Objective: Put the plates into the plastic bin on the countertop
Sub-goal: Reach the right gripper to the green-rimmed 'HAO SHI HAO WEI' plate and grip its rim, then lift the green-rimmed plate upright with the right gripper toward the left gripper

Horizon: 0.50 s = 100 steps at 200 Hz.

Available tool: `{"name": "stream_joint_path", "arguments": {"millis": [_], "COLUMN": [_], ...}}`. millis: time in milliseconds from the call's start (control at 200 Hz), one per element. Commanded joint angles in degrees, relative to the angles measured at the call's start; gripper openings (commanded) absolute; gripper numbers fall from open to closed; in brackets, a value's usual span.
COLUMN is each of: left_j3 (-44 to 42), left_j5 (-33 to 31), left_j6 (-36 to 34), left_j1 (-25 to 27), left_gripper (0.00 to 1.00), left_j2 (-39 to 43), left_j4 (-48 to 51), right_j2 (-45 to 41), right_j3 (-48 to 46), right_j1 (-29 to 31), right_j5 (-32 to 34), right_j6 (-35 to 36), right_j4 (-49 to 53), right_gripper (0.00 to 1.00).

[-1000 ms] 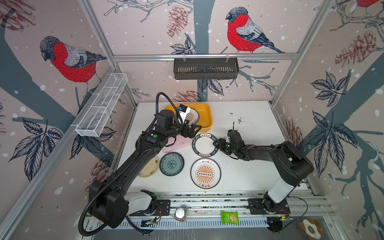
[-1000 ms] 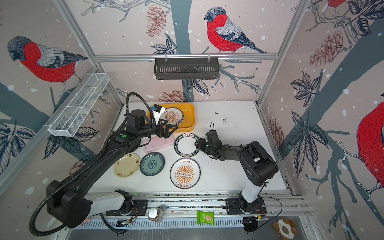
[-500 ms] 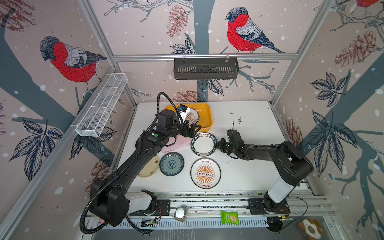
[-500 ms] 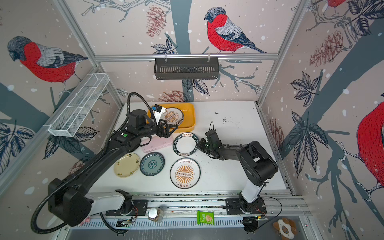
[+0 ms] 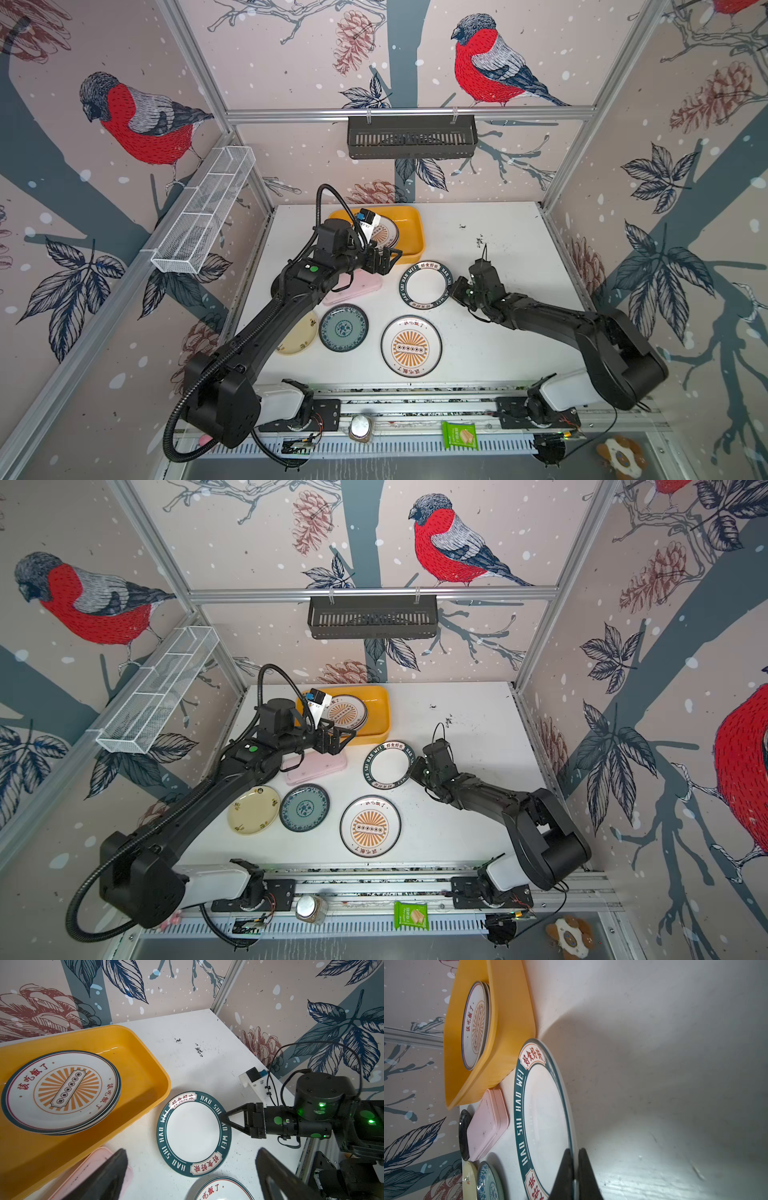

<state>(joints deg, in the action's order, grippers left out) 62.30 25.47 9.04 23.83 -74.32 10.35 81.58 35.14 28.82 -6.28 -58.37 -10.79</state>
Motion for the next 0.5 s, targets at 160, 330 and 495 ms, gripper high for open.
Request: {"name": "stream_joint_path", "arguments": {"millis": [160, 330, 495], "left_j3": [1.1, 1.67, 2.84], "left_j5": [-0.54, -0.82, 1.87], "left_j6": [0.63, 1.55, 2.04], "left_j1": [-0.02, -0.24, -0.54], "left_gripper": [0.96, 0.96, 0.96], "left_j2": [-1.69, -3.48, -6.11], "left_j4": [0.37, 0.96, 1.94], "right_j2": [-13.59, -21.16, -22.81], "right_j3": [-1.89, -1.87, -1.39], "right_j1": [-3.91, -5.11, -3.91], "right_j5": [6.34, 6.93, 3.11], "right_j6": [2.35, 3.42, 4.62], "right_j4": [6.83, 7.13, -0.6], "right_gripper": [0.01, 0.01, 0.01]}}
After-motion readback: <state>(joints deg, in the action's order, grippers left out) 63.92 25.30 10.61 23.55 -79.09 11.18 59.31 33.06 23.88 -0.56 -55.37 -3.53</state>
